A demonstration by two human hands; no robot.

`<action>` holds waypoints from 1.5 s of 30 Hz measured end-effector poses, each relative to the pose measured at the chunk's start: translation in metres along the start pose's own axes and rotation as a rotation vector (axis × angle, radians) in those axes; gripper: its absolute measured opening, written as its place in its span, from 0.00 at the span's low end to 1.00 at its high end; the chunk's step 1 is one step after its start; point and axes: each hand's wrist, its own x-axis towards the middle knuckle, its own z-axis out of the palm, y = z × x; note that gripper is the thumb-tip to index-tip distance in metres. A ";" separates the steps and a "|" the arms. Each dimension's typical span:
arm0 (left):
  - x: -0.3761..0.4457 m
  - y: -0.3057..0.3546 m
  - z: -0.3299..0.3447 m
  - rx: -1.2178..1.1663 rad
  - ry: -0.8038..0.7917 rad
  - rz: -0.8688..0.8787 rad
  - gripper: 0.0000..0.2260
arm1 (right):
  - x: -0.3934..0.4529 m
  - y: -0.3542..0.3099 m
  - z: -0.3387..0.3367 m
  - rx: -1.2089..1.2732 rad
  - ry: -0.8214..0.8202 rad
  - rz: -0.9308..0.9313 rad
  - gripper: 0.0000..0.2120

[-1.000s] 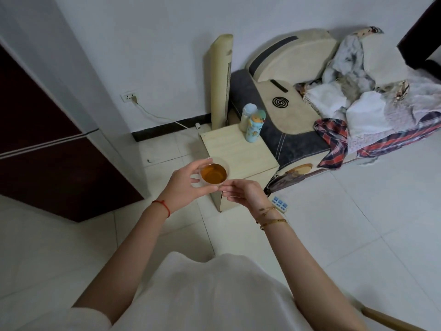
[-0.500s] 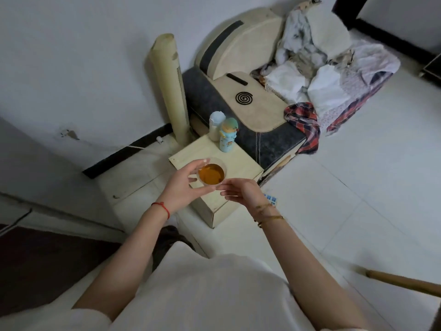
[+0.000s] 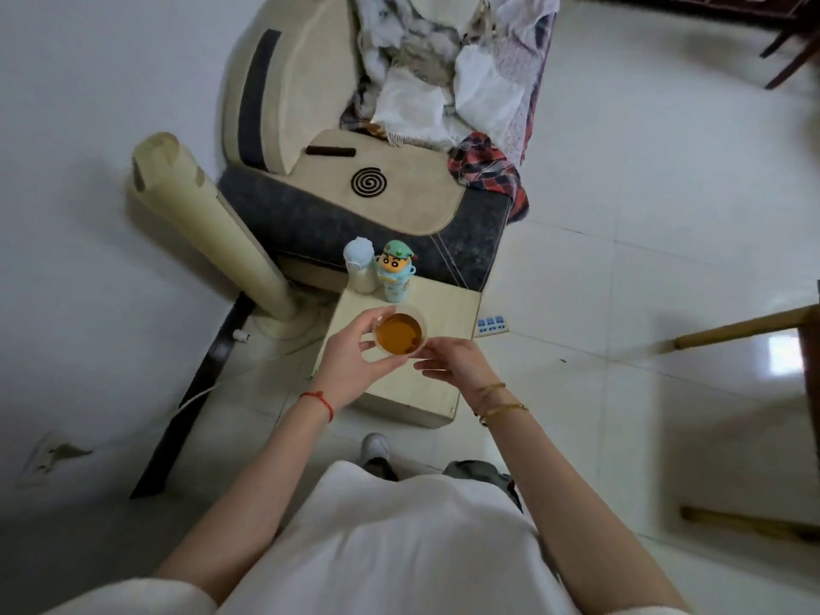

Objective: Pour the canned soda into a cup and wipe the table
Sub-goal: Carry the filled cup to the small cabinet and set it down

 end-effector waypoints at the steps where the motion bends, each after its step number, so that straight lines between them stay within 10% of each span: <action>1: 0.006 -0.005 -0.006 0.007 -0.020 0.009 0.29 | 0.004 0.000 0.007 0.012 0.019 0.001 0.14; 45: 0.189 -0.304 0.108 -0.022 -0.121 -0.216 0.30 | 0.298 0.185 0.007 0.044 0.291 0.174 0.20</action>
